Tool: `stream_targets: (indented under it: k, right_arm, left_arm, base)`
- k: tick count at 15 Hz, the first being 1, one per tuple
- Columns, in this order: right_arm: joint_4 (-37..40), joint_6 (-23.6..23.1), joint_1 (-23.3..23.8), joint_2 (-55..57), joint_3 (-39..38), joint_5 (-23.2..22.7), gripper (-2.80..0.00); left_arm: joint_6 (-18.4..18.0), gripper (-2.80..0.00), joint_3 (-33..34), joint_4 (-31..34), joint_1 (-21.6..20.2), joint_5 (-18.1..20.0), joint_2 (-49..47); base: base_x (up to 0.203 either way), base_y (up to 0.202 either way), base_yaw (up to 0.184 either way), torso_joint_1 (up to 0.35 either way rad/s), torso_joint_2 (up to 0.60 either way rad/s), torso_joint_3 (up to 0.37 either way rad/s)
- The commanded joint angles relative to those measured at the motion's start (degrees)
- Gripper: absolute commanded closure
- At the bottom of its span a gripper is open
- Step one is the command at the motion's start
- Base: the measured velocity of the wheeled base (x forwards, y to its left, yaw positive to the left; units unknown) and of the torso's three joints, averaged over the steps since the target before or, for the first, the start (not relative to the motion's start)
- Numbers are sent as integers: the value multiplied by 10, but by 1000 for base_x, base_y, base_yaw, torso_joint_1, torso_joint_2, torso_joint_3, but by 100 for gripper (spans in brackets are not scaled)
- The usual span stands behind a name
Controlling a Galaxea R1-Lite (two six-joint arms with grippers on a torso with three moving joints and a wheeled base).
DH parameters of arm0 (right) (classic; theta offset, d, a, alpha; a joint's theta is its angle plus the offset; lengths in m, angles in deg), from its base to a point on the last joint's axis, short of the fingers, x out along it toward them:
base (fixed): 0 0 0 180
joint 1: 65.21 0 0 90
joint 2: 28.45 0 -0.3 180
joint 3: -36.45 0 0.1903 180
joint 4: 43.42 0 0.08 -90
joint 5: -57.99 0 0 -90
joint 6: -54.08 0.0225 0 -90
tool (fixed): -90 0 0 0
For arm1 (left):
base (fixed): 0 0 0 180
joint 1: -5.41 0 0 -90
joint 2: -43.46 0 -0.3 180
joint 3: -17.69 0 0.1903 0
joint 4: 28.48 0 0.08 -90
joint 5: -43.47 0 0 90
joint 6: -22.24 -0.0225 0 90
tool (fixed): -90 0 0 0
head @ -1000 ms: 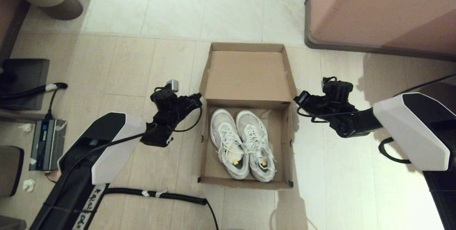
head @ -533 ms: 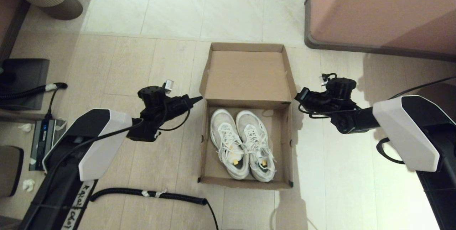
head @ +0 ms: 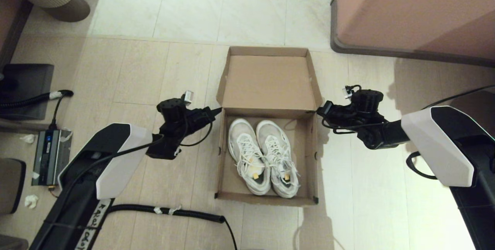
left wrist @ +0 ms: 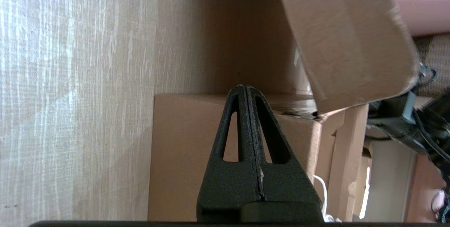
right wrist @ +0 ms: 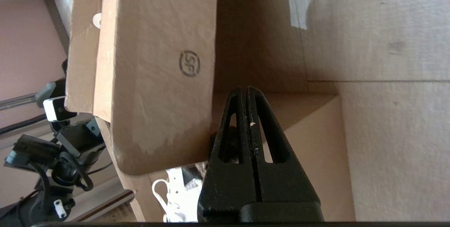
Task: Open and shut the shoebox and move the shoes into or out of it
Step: Close the shoe box
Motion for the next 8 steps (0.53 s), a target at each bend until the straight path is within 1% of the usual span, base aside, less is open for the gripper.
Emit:
stream_targets:
  k: [1, 4, 6, 8]
  right_arm:
    - [-2, 1, 0, -5, -9, -2, 0]
    - [-5, -4, 0, -14, -35, -2, 0]
    - [-8, -6, 0, -21, -57, -2, 0]
    - [-22, -8, -1, -33, -91, -2, 0]
  left_arm:
    - [2, 0, 5, 0, 7, 1, -1]
    - [-11, 0, 55, 0, 18, -14, 22]
    - [-37, 0, 114, -1, 25, -18, 46]
    - [-55, 0, 164, -6, 29, -19, 68]
  base:
    - [0, 0, 0, 0, 0, 0]
    - [0, 0, 0, 0, 0, 0]
    - [0, 0, 0, 0, 0, 0]
    - [0, 0, 0, 0, 0, 0]
